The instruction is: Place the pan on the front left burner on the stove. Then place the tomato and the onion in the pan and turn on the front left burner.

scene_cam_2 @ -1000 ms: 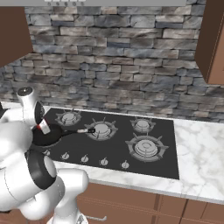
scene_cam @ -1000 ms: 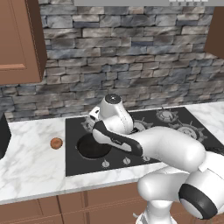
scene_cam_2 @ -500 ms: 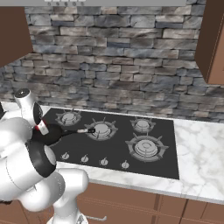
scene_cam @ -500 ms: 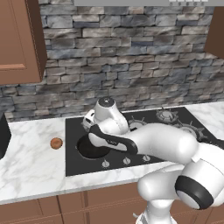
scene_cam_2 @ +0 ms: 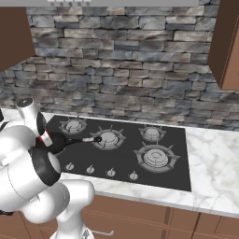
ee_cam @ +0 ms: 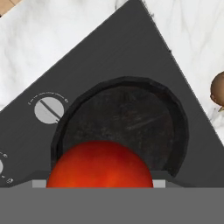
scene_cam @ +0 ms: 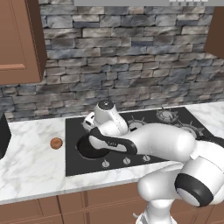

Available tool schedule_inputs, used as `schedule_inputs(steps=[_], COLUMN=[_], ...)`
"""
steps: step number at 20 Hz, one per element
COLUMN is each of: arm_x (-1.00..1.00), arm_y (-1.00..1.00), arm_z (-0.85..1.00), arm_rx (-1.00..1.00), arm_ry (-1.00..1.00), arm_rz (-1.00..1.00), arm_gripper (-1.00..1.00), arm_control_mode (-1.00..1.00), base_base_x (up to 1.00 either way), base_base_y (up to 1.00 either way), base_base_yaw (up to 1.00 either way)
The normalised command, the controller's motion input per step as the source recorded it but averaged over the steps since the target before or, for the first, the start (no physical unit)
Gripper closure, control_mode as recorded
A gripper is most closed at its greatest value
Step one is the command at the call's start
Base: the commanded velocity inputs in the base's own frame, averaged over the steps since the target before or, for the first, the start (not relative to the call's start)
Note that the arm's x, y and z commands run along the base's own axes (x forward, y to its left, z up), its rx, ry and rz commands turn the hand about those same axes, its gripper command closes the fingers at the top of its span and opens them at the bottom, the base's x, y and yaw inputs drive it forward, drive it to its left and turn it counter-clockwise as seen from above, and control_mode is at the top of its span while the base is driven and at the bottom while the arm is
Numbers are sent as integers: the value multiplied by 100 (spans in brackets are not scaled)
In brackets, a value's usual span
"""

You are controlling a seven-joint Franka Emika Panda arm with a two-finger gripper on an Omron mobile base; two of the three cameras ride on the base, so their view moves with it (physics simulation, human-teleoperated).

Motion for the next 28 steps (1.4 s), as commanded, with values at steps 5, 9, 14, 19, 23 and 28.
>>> schedule_inputs(steps=[5,9,14,19,23,28], arm_x=[0,0,4,10,13,7], arm_y=[0,0,0,0,0,2], arm_z=[-15,-15,-16,-12,-7,-2], arm_rx=[0,0,0,0,0,-1], arm_ry=[0,0,0,0,0,0], arm_rz=[0,0,0,0,0,0], arm_gripper=[100,100,100,100,100,100], arm_control_mode=[-100,-100,-100,-100,-100,-100], base_base_x=[0,0,0,0,0,0], base_base_y=[0,0,0,0,0,0], base_base_yaw=[0,0,0,0,0,0])
